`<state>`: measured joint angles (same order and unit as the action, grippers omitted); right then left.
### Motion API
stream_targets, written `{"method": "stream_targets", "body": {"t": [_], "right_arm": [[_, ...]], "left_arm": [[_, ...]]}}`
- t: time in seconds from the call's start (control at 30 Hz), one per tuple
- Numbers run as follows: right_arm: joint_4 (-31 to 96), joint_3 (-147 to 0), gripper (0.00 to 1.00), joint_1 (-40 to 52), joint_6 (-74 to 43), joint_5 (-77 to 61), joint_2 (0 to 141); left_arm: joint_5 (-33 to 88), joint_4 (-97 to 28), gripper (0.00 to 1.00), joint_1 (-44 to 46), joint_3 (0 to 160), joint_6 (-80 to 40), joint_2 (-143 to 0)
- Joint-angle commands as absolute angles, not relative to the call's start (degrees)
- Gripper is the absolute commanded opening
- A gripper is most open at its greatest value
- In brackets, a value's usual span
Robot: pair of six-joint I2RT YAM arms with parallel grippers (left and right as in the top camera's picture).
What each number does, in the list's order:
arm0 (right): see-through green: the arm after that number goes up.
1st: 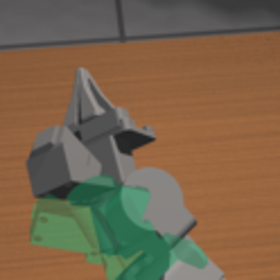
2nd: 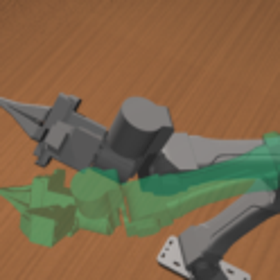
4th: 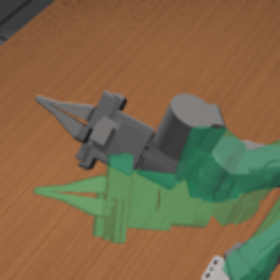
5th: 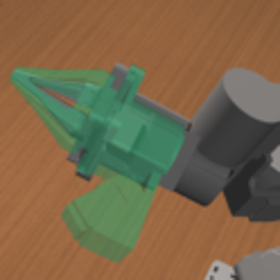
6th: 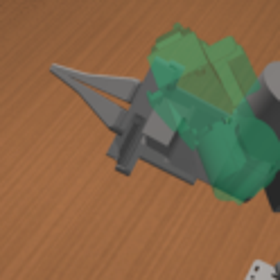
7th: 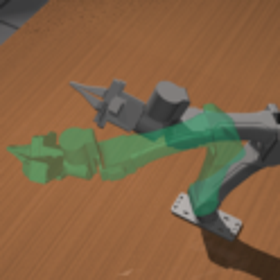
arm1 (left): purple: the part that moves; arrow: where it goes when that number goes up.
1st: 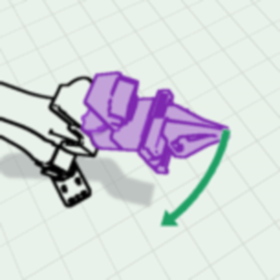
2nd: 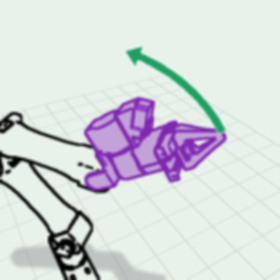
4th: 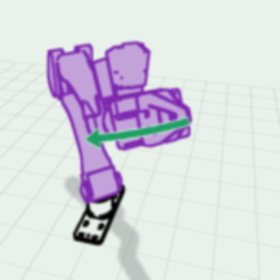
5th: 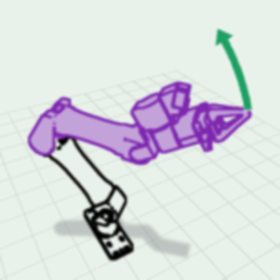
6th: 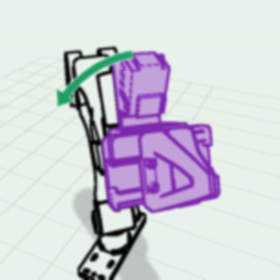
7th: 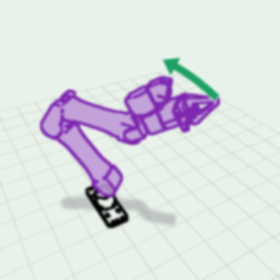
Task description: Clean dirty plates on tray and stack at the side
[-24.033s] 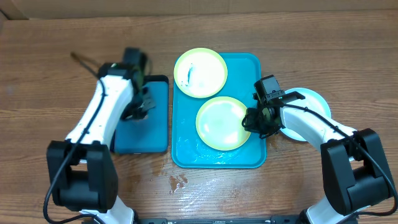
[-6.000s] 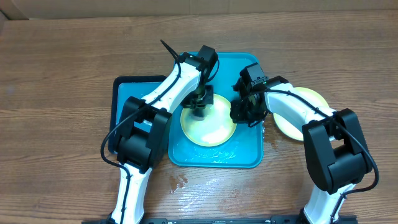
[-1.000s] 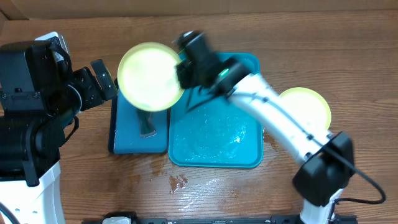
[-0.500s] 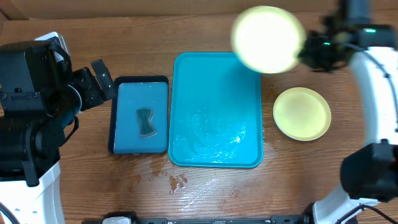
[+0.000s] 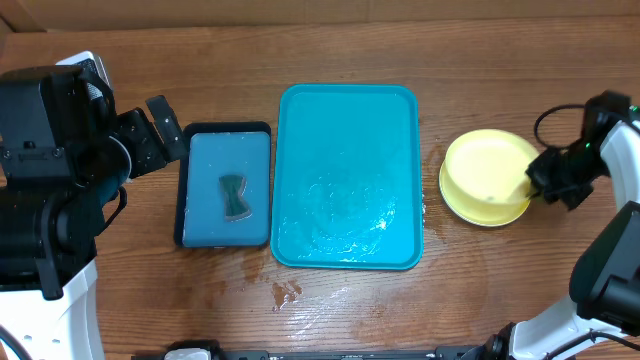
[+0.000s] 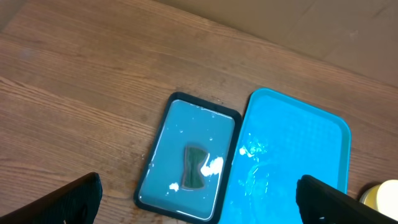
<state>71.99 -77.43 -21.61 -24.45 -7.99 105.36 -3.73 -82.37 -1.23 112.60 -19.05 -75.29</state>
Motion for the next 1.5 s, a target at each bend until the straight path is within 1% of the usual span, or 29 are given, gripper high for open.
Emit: {"method": "stream_targets", "body": {"t": [0.0,0.07,0.1,0.13,0.17,0.2,0.23,0.37,0.57,0.73,0.8,0.87,0.9,0.93,1.03,1.17,1.23,1.33,1.47], "right_arm": [[69.6,-75.0,0.04,-21.4,-23.4,-7.5,103.8],[68.1,-74.6,0.05,-21.4,-23.4,-7.6,103.8],[68.0,-74.7,0.11,-21.4,-23.4,-7.6,103.8],[68.4,-75.0,0.25,-21.4,-23.4,-7.9,103.8],[68.9,-75.3,0.36,-21.4,-23.3,-8.3,103.8],[69.4,-75.8,0.41,-21.4,-22.9,-9.1,103.7],[69.8,-76.6,0.44,-21.4,-21.2,-10.7,103.4],[72.6,-80.5,0.46,-20.9,-16.3,-14.8,100.2],[73.6,-86.4,0.46,-17.2,-8.5,-23.1,90.1],[69.9,-88.4,0.47,-9.8,-0.7,-33.1,79.7],[67.3,-88.4,0.51,-5.5,0.4,-34.9,75.7],[64.4,-88.4,0.61,-0.2,0.5,-35.0,72.1],[63.1,-88.4,0.72,2.2,0.5,-35.0,70.7],[61.9,-88.4,1.00,4.5,0.5,-35.0,69.5],[58.6,-88.4,1.00,10.4,0.4,-34.8,67.2],[58.4,-88.4,1.00,14.5,0.4,-34.8,66.8],[58.5,-88.4,1.00,15.2,0.4,-34.8,67.2],[61.9,-88.4,1.00,15.2,0.5,-34.5,67.6],[60.8,-88.4,1.00,13.7,0.5,-30.0,66.9]], "left_arm": [[-4.7,-82.5,1.00,-1.3,112.9,-18.4,-75.3],[-4.7,-82.5,1.00,-1.3,112.9,-18.3,-75.3],[-4.7,-82.5,1.00,-1.3,112.9,-18.3,-75.3],[-4.7,-82.5,1.00,-1.3,112.9,-18.2,-75.3],[-4.7,-82.6,1.00,-1.3,112.9,-18.2,-75.3],[-4.7,-82.6,1.00,-1.3,112.9,-18.2,-75.3],[-4.7,-82.7,1.00,-1.3,112.9,-18.2,-75.3],[-4.7,-82.8,1.00,-1.3,112.9,-18.2,-75.3],[-4.7,-82.8,1.00,-1.3,112.9,-18.2,-75.3],[-4.7,-82.8,1.00,-1.3,112.9,-18.2,-75.3],[-4.7,-82.7,1.00,-1.3,112.9,-18.2,-75.3],[-4.7,-82.7,1.00,-1.3,112.9,-18.2,-75.3],[-4.7,-82.7,1.00,-1.3,112.9,-18.2,-75.3],[-4.7,-82.7,1.00,-1.3,112.9,-18.2,-75.3],[-4.7,-82.7,1.00,-1.3,112.9,-18.2,-75.3],[-4.7,-82.7,1.00,-1.3,112.9,-18.2,-75.3],[-4.7,-82.7,1.00,-1.3,112.9,-18.2,-75.3],[-4.7,-82.7,1.00,-1.3,112.9,-18.2,-75.3],[-4.7,-82.7,1.00,-1.3,112.9,-18.2,-75.3]]}}
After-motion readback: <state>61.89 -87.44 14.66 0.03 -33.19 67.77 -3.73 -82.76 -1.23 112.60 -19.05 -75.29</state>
